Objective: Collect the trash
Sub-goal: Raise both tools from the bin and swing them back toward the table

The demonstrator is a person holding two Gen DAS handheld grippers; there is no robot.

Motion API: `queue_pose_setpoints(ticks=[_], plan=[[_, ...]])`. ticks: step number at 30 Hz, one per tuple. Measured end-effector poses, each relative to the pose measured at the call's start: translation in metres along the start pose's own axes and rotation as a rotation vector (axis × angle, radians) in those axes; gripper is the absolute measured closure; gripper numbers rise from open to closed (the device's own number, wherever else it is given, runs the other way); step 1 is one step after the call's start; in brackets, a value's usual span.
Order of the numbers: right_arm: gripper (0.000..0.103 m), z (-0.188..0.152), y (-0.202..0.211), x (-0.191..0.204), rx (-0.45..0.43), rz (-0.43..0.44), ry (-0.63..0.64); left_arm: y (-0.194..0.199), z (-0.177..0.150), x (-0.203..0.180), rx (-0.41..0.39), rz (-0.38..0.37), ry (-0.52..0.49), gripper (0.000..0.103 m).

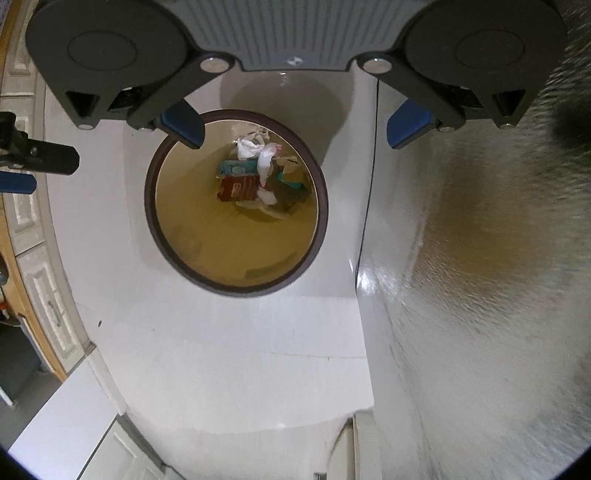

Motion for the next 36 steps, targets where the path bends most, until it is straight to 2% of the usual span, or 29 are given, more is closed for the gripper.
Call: queue_pose_setpoints(ticks=[8,14,19,25,36], plan=[[0.0,0.006,0.051,0.011,-0.08,0.013,0.026,0.06,0.005,-0.006,-0.114,0.006,-0.022,0.0],[0.0,0.016,0.101,0.009,-0.198,0.018,0.062,0.108,0.01,-0.013,-0.217,-0.006,-0.037,0.0],[0.0,0.024,0.143,0.007,-0.311,0.033,0.045,0.15,0.014,-0.023,-0.309,-0.018,-0.046,0.0],[0.0,0.029,0.196,0.02,-0.436,0.055,0.078,0.205,0.018,-0.031,-0.44,-0.031,-0.051,0.0],[0.0,0.039,0.28,0.061,-0.664,0.053,0.158,0.334,0.036,-0.029,-0.739,-0.038,-0.022,0.0]])
Point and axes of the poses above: each gripper's, at about its wrist camera, not at the fingertips, and y roughly against the way its jaws point, x to its left, z to its top, the point moved 2 cm from there along -y, roughly the way its jaws point, and after that the axes turned 14 degrees about -x, right-handed, at the moved point
